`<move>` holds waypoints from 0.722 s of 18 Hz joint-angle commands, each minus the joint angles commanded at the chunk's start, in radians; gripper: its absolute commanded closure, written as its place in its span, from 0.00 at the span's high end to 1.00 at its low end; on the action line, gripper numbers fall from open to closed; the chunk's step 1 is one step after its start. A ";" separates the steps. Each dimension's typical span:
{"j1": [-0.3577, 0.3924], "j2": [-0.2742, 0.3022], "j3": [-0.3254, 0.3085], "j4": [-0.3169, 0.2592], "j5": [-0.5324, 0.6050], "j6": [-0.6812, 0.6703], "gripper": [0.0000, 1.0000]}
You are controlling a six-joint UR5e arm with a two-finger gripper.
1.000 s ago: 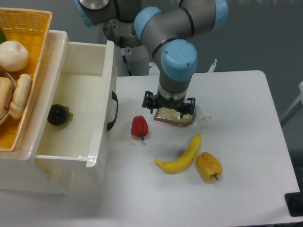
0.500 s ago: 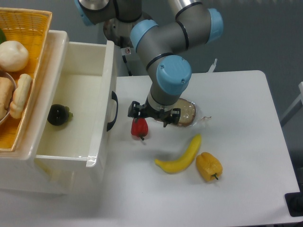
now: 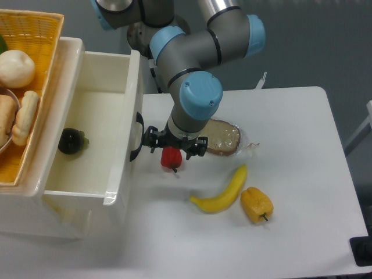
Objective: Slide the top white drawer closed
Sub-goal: 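Move the gripper sideways to the open white drawer's front face, then push the white drawer front with the gripper until it slides shut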
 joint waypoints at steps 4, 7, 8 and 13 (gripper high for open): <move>-0.029 0.006 0.000 0.000 -0.006 0.002 1.00; -0.060 0.009 0.000 0.000 -0.003 0.000 1.00; -0.067 0.015 0.000 0.000 -0.003 0.000 1.00; -0.109 0.029 -0.012 -0.002 -0.002 -0.008 1.00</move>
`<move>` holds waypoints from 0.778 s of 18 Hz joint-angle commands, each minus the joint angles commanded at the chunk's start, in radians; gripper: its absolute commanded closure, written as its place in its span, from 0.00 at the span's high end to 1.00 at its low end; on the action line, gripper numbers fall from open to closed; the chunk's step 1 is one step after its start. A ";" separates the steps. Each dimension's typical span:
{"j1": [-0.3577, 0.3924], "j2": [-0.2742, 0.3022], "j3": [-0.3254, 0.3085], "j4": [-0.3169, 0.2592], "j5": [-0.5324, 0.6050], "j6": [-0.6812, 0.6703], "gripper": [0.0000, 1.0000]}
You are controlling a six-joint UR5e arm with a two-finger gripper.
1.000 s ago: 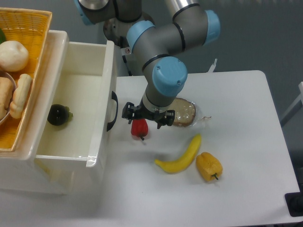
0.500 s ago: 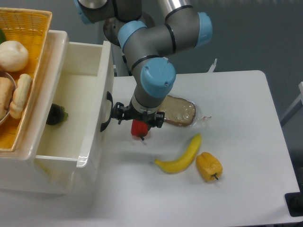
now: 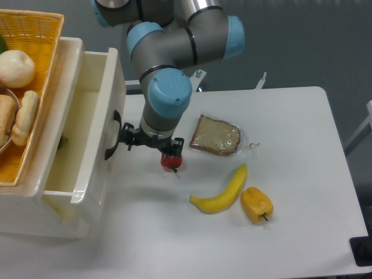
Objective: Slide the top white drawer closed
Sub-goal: 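Push the white drawer front with the gripper until it slides shut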
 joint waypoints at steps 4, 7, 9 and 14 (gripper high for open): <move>-0.028 0.003 -0.005 0.003 0.002 -0.014 1.00; -0.049 0.005 -0.005 0.003 0.002 -0.022 1.00; -0.057 0.006 -0.005 0.003 0.003 -0.025 1.00; -0.063 0.005 -0.005 0.003 0.005 -0.025 1.00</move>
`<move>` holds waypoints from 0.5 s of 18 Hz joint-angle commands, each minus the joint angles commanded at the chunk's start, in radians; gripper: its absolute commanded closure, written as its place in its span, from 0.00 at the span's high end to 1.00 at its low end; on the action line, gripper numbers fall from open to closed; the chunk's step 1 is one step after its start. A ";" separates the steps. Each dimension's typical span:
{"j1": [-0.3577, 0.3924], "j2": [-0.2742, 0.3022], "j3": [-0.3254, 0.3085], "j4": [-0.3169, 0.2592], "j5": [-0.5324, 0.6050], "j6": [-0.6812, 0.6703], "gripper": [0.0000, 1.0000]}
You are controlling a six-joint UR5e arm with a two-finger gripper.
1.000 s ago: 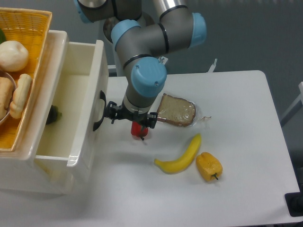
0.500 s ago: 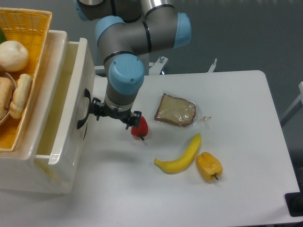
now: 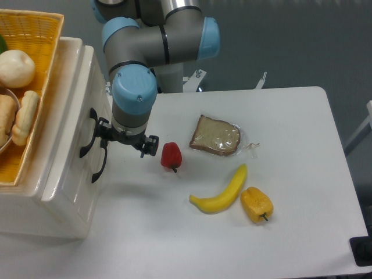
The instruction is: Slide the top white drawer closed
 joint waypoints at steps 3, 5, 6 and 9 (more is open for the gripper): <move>0.008 -0.002 0.003 0.002 0.002 0.006 1.00; 0.043 -0.002 0.006 0.002 0.002 0.012 1.00; 0.066 -0.002 0.011 0.003 0.003 0.014 1.00; 0.158 0.003 0.046 0.002 0.026 0.078 1.00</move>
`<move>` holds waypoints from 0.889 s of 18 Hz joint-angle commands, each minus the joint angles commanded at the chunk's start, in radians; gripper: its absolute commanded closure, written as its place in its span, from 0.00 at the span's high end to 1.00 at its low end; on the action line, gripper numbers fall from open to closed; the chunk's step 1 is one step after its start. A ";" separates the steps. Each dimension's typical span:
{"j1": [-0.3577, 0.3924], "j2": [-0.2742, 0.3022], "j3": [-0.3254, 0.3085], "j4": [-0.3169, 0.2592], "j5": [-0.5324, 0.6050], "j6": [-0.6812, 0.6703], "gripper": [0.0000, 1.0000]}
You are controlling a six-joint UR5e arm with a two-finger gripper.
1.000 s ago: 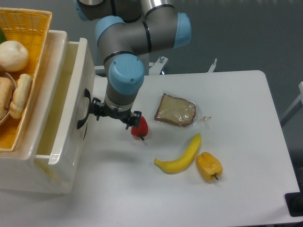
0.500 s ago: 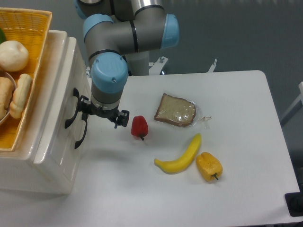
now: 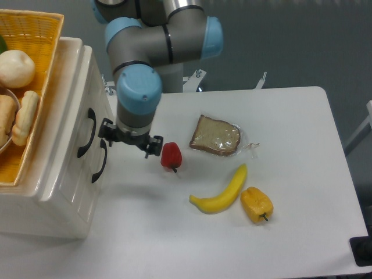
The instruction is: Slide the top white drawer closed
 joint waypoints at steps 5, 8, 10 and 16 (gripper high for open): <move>0.117 0.031 0.009 -0.002 0.080 0.167 1.00; 0.175 0.044 0.006 0.000 0.153 0.337 1.00; 0.210 0.048 0.006 0.003 0.189 0.440 1.00; 0.344 0.060 0.006 0.009 0.195 0.631 1.00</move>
